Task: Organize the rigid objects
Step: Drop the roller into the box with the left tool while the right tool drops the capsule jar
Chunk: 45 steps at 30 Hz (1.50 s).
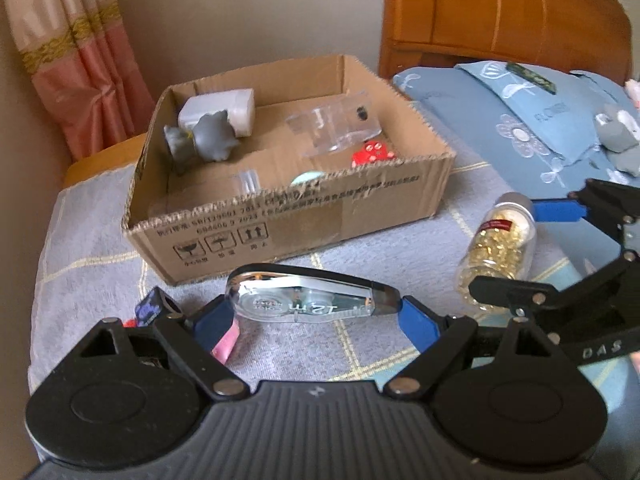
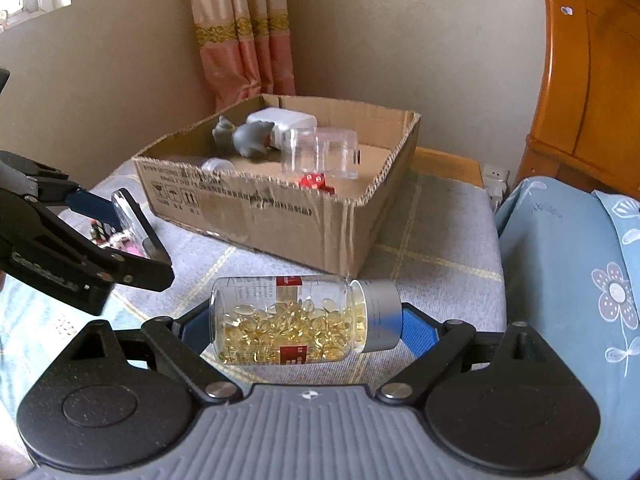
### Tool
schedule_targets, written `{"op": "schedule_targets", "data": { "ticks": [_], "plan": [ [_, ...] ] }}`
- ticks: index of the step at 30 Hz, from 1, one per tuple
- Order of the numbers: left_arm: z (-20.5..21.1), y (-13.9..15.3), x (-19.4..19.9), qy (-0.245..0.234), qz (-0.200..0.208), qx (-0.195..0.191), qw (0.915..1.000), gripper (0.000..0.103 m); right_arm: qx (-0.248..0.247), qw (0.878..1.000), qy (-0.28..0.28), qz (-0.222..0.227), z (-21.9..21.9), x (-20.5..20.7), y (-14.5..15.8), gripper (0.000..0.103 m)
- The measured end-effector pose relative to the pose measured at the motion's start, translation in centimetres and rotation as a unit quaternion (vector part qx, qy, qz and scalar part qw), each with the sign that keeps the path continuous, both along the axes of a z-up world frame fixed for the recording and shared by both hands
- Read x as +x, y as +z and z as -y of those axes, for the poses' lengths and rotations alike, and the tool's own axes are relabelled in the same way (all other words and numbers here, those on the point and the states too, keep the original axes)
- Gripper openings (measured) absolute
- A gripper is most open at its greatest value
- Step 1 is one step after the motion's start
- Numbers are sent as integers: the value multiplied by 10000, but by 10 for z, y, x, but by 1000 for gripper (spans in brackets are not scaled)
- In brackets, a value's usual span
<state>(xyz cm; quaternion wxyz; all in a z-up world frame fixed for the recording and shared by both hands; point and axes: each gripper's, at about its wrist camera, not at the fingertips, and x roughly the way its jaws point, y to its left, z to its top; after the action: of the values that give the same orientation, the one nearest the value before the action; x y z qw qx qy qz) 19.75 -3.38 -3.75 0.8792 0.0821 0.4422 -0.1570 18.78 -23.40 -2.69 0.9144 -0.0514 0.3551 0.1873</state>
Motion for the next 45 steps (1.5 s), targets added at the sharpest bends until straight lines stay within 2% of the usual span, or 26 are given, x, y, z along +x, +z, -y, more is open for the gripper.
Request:
{"op": "schedule_targets", "data": {
  "ticks": [6, 15, 23, 30, 38, 45],
  "plan": [
    [0, 26, 14, -338, 12, -149, 9993, 89, 133, 9997, 160, 146, 3, 9, 25, 95],
    [3, 55, 63, -331, 350, -85, 9988, 89, 85, 9991, 206, 361, -1, 42, 50, 95],
    [4, 46, 105, -256, 301, 87, 9992, 89, -86, 9990, 207, 379, -9, 65, 57, 95],
    [-4, 29, 124, -115, 189, 40, 9997, 91, -168, 9992, 146, 342, -15, 83, 59, 95],
    [-19, 25, 123, -93, 136, -78, 9998, 91, -245, 9988, 151, 393, -25, 102, 68, 95],
    [-32, 34, 106, -239, 408, 91, 9988, 94, -200, 9991, 22, 376, -40, 137, 78, 95]
  ]
}}
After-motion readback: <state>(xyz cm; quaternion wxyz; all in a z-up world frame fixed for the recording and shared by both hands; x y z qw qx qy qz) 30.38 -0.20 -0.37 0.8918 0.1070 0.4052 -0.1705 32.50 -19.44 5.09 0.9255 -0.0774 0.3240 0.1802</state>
